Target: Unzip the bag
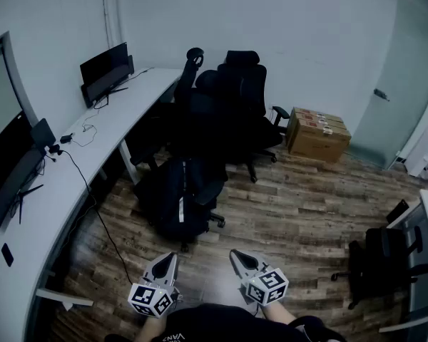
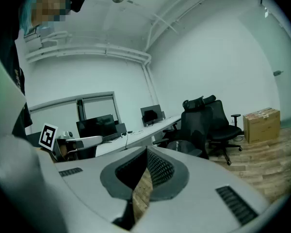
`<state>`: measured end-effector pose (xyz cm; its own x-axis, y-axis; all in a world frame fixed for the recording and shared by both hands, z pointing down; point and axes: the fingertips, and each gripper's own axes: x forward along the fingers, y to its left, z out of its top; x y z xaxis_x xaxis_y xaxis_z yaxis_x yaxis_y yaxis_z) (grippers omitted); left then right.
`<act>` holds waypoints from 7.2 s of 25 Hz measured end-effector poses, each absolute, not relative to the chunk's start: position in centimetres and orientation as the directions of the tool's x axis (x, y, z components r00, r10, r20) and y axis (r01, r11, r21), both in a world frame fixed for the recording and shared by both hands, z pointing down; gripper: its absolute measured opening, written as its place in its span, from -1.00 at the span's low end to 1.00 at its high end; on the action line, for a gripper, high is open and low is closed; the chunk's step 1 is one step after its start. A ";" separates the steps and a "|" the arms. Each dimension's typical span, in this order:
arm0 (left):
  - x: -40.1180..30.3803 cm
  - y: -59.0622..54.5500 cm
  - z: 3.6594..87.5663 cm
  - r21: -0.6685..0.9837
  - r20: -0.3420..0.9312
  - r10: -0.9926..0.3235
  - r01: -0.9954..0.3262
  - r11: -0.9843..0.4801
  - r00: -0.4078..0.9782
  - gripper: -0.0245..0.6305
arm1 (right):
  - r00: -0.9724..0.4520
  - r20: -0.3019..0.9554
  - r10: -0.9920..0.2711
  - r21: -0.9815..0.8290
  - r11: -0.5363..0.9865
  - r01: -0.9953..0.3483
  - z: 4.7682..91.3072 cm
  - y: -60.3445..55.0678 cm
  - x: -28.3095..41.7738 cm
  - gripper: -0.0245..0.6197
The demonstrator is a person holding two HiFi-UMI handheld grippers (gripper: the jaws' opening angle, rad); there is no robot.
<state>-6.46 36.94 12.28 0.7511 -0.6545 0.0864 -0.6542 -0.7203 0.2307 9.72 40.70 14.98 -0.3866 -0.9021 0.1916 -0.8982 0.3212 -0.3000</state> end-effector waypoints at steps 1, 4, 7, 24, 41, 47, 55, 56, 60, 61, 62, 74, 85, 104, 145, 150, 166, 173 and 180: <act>-6.3 37.0 12.5 0.234 0.089 -0.654 -0.654 -0.719 0.751 -0.87 | -0.395 0.185 -0.900 -0.305 0.329 -0.894 15.0 40.7 9.7 -0.80; -6.0 37.2 13.0 0.251 0.091 -0.656 -0.655 -0.712 0.749 -0.87 | -0.416 0.157 -0.896 -0.330 0.349 -0.877 15.1 40.6 9.7 -0.79; -5.7 37.4 13.4 0.273 0.080 -0.645 -0.639 -0.719 0.760 -0.87 | -0.415 0.143 -0.898 -0.317 0.356 -0.879 15.3 40.1 9.7 -0.78; -6.9 24.6 20.1 0.344 0.201 -0.541 -0.576 -0.742 0.817 -0.23 | -0.316 0.288 -0.904 -0.307 0.225 -0.925 21.5 26.5 8.0 -0.42; -10.1 14.2 31.2 0.453 0.349 -0.440 -0.560 -0.694 0.827 -0.23 | -0.249 0.474 -0.845 -0.367 0.068 -0.928 32.4 14.5 8.5 -0.41; -7.0 11.3 35.7 0.480 0.389 -0.477 -0.615 -0.626 0.788 -0.23 | -0.294 0.520 -0.802 -0.379 0.092 -0.921 36.9 10.0 12.6 -0.41; 0.6 8.5 43.9 0.527 0.422 -0.502 -0.655 -0.542 0.755 -0.23 | -0.417 0.577 -0.703 -0.358 0.241 -0.902 44.6 4.8 16.4 -0.41; 1.4 8.4 45.2 0.529 0.428 -0.502 -0.659 -0.534 0.751 -0.23 | -0.432 0.579 -0.692 -0.362 0.256 -0.896 45.7 4.4 16.6 -0.41; 4.1 8.2 50.3 0.535 0.463 -0.506 -0.685 -0.495 0.728 -0.23 | -0.479 0.581 -0.659 -0.375 0.305 -0.875 49.6 2.6 17.1 -0.41; 4.7 8.1 51.5 0.538 0.470 -0.512 -0.693 -0.480 0.719 -0.23 | -0.488 0.581 -0.652 -0.377 0.316 -0.871 50.5 2.1 17.3 -0.41; 5.2 8.0 52.7 0.542 0.477 -0.519 -0.702 -0.462 0.710 -0.23 | -0.497 0.581 -0.645 -0.380 0.325 -0.866 51.3 1.7 17.4 -0.41; 12.2 6.8 62.6 0.343 0.551 -0.576 -0.793 -0.503 0.604 -0.23 | -0.550 0.599 -0.581 -0.425 0.352 -0.834 59.3 1.6 19.9 -0.41; 14.8 5.0 67.6 0.184 0.643 -0.614 -0.871 -0.456 0.458 -0.34 | -0.579 0.598 -0.554 -0.429 0.389 -0.815 61.3 1.9 23.8 -0.41; 12.0 7.3 67.2 0.295 0.626 -0.692 -0.931 -0.216 0.359 -0.84 | -0.577 0.613 -0.540 -0.458 0.352 -0.816 62.5 4.1 23.6 -0.41; 13.1 4.9 72.6 0.390 0.632 -0.682 -0.911 -0.131 0.368 -0.42 | -0.604 0.630 -0.488 -0.457 0.395 -0.797 65.8 3.4 20.5 -0.41; 13.3 4.3 71.9 0.408 0.622 -0.707 -0.910 -0.073 0.336 -0.42 | -0.600 0.629 -0.494 -0.459 0.387 -0.800 65.9 3.2 21.2 -0.41; 12.1 2.6 72.8 0.428 0.645 -0.722 -0.901 0.071 0.249 -0.69 | -0.595 0.631 -0.497 -0.462 0.375 -0.803 66.4 2.6 21.8 -0.41; 12.4 3.3 72.6 0.430 0.651 -0.698 -0.903 0.016 0.298 -0.70 | -0.601 0.624 -0.499 -0.461 0.386 -0.799 66.1 1.9 21.0 -0.41; 12.5 4.1 72.1 0.467 0.637 -0.664 -0.881 -0.072 0.391 -0.74 | -0.603 0.633 -0.486 -0.391 0.472 -0.790 66.0 1.2 18.8 -0.41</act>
<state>12.48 4.12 72.07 0.3915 -0.6641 0.6369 -0.8814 -0.0719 0.4668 18.84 1.15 66.00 -0.6030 -0.4856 0.6329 -0.7902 0.4720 -0.3908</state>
